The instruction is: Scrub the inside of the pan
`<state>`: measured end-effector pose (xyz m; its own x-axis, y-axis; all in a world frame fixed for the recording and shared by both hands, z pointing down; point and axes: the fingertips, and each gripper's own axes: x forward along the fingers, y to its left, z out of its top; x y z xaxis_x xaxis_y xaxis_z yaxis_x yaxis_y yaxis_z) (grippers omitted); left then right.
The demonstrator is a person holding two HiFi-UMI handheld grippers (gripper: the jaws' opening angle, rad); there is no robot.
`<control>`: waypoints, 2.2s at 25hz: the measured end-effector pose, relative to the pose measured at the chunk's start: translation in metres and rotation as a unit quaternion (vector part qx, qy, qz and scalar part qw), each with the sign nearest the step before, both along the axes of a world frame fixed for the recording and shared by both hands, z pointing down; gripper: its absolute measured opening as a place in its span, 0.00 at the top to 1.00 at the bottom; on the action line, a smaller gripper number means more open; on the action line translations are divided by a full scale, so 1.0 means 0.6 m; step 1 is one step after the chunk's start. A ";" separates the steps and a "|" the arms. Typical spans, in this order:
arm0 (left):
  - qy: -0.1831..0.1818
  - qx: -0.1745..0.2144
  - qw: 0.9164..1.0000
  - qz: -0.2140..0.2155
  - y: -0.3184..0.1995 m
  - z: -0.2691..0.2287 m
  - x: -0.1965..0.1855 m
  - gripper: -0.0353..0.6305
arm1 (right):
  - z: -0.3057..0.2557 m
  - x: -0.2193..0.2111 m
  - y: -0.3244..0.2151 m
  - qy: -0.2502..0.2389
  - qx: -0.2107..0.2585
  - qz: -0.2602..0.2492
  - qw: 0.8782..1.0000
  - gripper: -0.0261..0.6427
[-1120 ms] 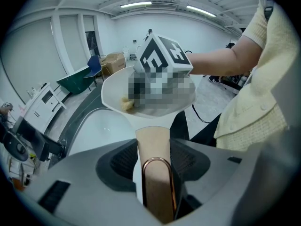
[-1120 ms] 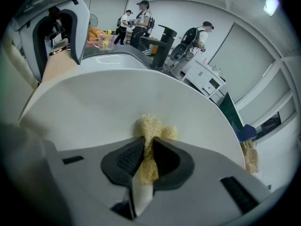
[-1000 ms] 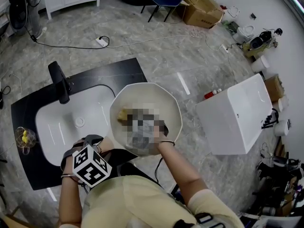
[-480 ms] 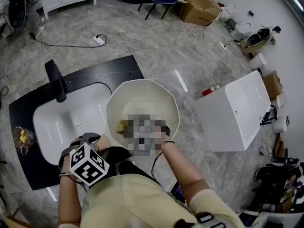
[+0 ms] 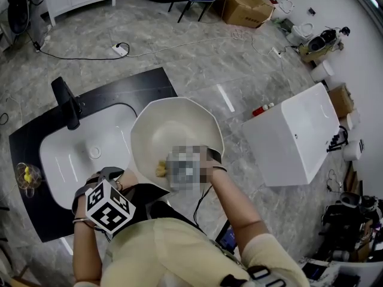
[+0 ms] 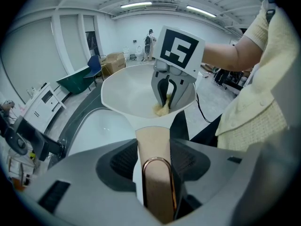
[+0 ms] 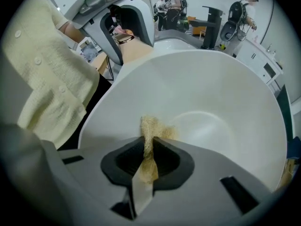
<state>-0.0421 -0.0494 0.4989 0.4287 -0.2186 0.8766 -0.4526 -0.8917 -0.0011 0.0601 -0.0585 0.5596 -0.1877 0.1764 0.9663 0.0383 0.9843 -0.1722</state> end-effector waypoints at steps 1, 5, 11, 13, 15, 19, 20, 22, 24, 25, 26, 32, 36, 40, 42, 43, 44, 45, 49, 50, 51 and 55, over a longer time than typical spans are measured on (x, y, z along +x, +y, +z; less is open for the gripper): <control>0.000 0.000 1.000 0.001 0.000 0.000 0.001 0.63 | -0.001 0.007 0.004 0.007 -0.010 -0.003 1.000 0.86; 0.000 0.000 1.000 0.001 0.000 -0.001 0.001 0.63 | 0.000 0.033 0.016 0.040 -0.040 -0.006 0.998 0.86; -0.001 0.000 1.000 0.001 0.000 -0.001 0.000 0.63 | -0.001 0.075 0.010 0.095 -0.047 0.001 0.994 0.86; 0.000 0.000 1.000 0.002 -0.001 -0.001 0.001 0.63 | 0.003 0.092 0.006 0.118 -0.046 0.004 0.992 0.86; 0.000 0.000 1.000 0.002 -0.001 0.000 0.001 0.63 | 0.007 0.111 -0.004 0.144 -0.033 0.010 0.989 0.86; 0.000 0.000 1.000 0.002 0.001 -0.001 0.001 0.63 | 0.010 0.142 -0.037 0.180 0.012 0.029 0.983 0.86; 0.001 0.000 1.000 0.001 0.001 -0.002 0.001 0.63 | 0.009 0.148 -0.050 0.187 0.031 0.034 0.981 0.86; 0.001 0.000 1.000 0.000 0.001 -0.002 0.001 0.63 | 0.009 0.159 -0.077 0.201 0.073 0.047 0.976 0.86; 0.001 0.001 1.000 -0.001 0.001 -0.002 0.001 0.63 | 0.008 0.169 -0.099 0.212 0.106 0.061 0.970 0.86; 0.001 0.001 1.000 -0.001 0.001 -0.002 0.002 0.63 | 0.009 0.173 -0.107 0.216 0.118 0.068 0.967 0.86; 0.001 0.001 1.000 -0.001 0.002 -0.003 0.003 0.62 | 0.009 0.176 -0.115 0.218 0.129 0.076 0.964 0.86; 0.002 0.004 1.000 -0.002 0.001 0.000 0.001 0.63 | 0.014 0.182 -0.161 0.218 0.201 0.120 0.947 0.86; 0.003 0.005 1.000 -0.003 0.000 0.000 0.001 0.63 | 0.015 0.183 -0.193 0.213 0.247 0.143 0.934 0.86; 0.002 0.008 1.000 -0.003 0.001 0.000 0.001 0.63 | 0.016 0.181 -0.219 0.206 0.292 0.150 0.922 0.86; 0.002 0.009 1.000 -0.004 0.001 0.001 0.000 0.63 | 0.018 0.177 -0.227 0.201 0.307 0.151 0.918 0.86; 0.003 0.009 1.000 -0.004 0.001 0.001 0.001 0.63 | 0.018 0.174 -0.231 0.196 0.313 0.153 0.916 0.86; 0.003 0.010 1.000 -0.004 0.001 0.001 0.001 0.63 | 0.018 0.171 -0.236 0.191 0.319 0.157 0.915 0.86; 0.003 0.010 1.000 -0.004 0.002 0.001 0.001 0.63 | 0.017 0.168 -0.241 0.185 0.325 0.160 0.914 0.86; 0.004 0.010 1.000 -0.004 0.002 0.001 -0.001 0.63 | 0.014 0.144 -0.262 0.156 0.350 0.164 0.909 0.86; 0.004 0.010 1.000 -0.004 0.002 0.001 -0.001 0.63 | 0.013 0.138 -0.267 0.148 0.356 0.162 0.908 0.86; 0.005 0.010 1.000 -0.004 0.003 0.001 -0.001 0.63 | 0.012 0.131 -0.271 0.142 0.363 0.161 0.907 0.86; 0.005 0.011 1.000 -0.005 0.003 -0.001 0.000 0.63 | 0.006 0.107 -0.284 0.112 0.380 0.162 0.904 0.86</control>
